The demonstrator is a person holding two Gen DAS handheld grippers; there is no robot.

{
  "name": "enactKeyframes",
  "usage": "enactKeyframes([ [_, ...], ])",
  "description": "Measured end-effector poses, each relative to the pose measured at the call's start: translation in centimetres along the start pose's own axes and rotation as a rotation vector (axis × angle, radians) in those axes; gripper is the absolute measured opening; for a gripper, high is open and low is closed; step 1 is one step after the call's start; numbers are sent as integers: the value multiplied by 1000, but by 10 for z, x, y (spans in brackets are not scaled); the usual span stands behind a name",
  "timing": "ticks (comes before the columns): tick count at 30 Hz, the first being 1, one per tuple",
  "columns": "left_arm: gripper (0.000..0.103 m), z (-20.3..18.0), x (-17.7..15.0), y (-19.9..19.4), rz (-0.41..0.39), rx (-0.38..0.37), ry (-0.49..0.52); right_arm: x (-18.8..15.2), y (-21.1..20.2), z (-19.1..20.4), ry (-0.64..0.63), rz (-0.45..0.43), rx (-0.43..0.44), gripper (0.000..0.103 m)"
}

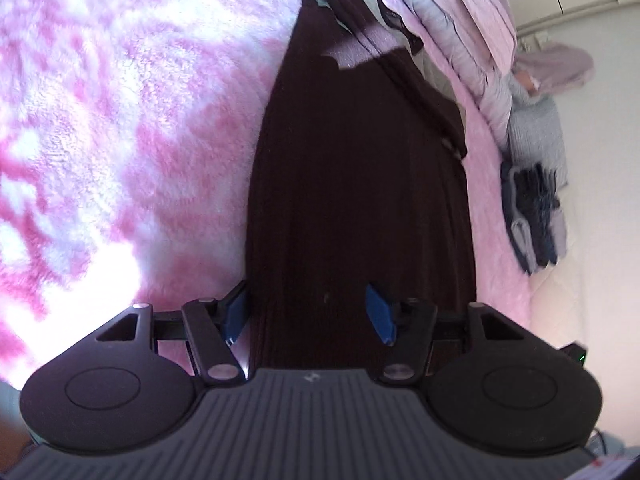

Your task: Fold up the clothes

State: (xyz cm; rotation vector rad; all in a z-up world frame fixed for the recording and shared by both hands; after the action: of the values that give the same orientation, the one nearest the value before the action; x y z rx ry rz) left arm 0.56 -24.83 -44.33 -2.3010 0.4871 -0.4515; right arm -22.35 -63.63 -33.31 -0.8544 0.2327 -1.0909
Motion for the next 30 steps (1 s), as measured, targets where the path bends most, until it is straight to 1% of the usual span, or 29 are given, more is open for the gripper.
enactKeyframes([
  [4, 54, 3, 8, 5, -15, -46, -36, 6, 14, 7, -10, -10, 16, 47],
  [5, 48, 3, 8, 5, -12, -44, -25, 4, 13, 8, -18, -13, 21, 47],
  [7, 39, 5, 2, 4, 7, -38, 5, -5, 9, 4, -1, 11, 58, 47],
  [9, 33, 9, -5, 1, 23, -50, -15, -17, 5, -1, 34, 37, 92, 46],
  [11, 23, 12, -9, 0, 25, -48, -27, -22, 3, -2, 57, 31, 97, 44],
  [12, 20, 13, -9, 1, 20, -39, -29, -21, 3, -3, 72, 24, 79, 34],
  [13, 14, 13, -9, 2, 17, -34, -31, -20, 6, -5, 87, 31, 51, 5],
  [14, 7, 12, -9, 4, 15, -24, -28, -19, 8, -6, 103, 46, 35, 2],
  [16, 5, 7, -7, 6, 9, -6, -1, -15, 1, 5, 71, 37, 54, 1],
  [18, 4, -2, -6, 0, -14, 2, 59, -9, -15, 17, 59, -1, 88, 1],
  [20, 3, -9, -6, -18, -61, -14, 94, -6, -36, 26, 70, -49, 131, 1],
  [22, 3, -12, -6, -42, -117, -46, 88, -6, -57, 36, 68, -88, 166, 1],
  [23, 3, -13, -5, -53, -143, -49, 91, -8, -64, 40, 57, -97, 171, 1],
  [25, 3, -15, -6, -74, -183, -52, 95, -13, -73, 52, 40, -82, 188, 1],
  [27, 3, -19, -9, -91, -208, -54, 110, -24, -82, 58, 20, -61, 179, 1],
  [30, 3, -22, -24, -116, -215, -49, 125, -51, -98, 59, 19, -25, 155, 1],
])
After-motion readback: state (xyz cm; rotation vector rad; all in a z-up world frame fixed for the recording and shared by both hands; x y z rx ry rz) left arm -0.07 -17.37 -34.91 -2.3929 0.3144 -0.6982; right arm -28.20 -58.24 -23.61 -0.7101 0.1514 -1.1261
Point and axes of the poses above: each gripper's, at about its wrist camera, not at the fingertips, and y roughly the way its jaws point, z to its left, x to its top, the point moved 8 cm from there along y, roughly the way its jaws point, and after that the axes turned 1 degree about x, right-handed, at the moved point
